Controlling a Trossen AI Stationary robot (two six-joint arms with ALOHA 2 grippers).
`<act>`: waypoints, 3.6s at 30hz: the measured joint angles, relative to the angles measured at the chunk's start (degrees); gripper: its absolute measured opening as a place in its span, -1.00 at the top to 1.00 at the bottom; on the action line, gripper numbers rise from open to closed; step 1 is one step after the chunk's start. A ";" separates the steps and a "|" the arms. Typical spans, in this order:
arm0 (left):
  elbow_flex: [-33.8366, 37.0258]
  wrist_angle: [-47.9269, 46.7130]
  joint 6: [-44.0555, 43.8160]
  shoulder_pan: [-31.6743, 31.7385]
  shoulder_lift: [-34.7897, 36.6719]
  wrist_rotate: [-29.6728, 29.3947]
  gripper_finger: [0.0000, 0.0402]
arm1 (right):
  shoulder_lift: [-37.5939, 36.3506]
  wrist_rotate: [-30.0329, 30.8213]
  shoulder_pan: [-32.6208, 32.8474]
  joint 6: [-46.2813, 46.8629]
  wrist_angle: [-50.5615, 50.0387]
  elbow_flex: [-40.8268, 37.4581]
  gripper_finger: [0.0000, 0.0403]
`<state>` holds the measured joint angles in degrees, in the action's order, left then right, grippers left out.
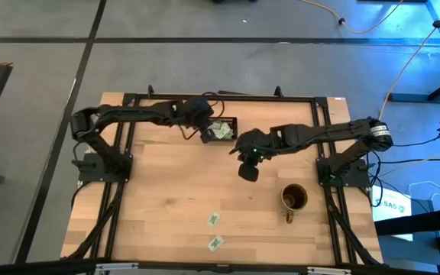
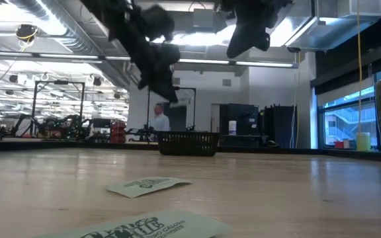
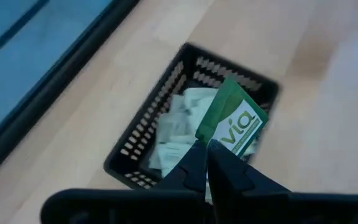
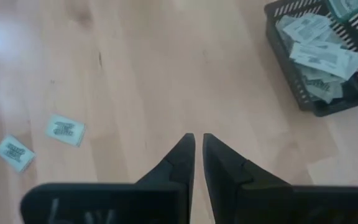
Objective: Pick and place Stevia / Truvia into bins
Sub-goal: Put the green stevia packet into the black bin, then put the white stevia packet into the black bin
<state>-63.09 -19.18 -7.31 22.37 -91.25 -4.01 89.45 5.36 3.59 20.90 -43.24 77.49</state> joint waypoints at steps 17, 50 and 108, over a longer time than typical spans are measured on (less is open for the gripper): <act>-0.02 1.42 1.66 4.53 -8.36 3.67 0.76 | 0.20 0.16 4.71 4.55 8.90 0.00 0.82; -0.07 -10.05 7.06 -11.83 18.22 15.50 0.69 | 19.56 -1.98 14.74 -6.50 29.02 -0.02 0.53; -0.07 -21.35 5.53 -24.32 18.04 15.05 0.71 | 34.33 -0.44 20.62 -10.69 30.92 3.39 0.59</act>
<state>-63.16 -40.52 -1.78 -1.96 -73.21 11.04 123.77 4.93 24.21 10.22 -12.33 80.88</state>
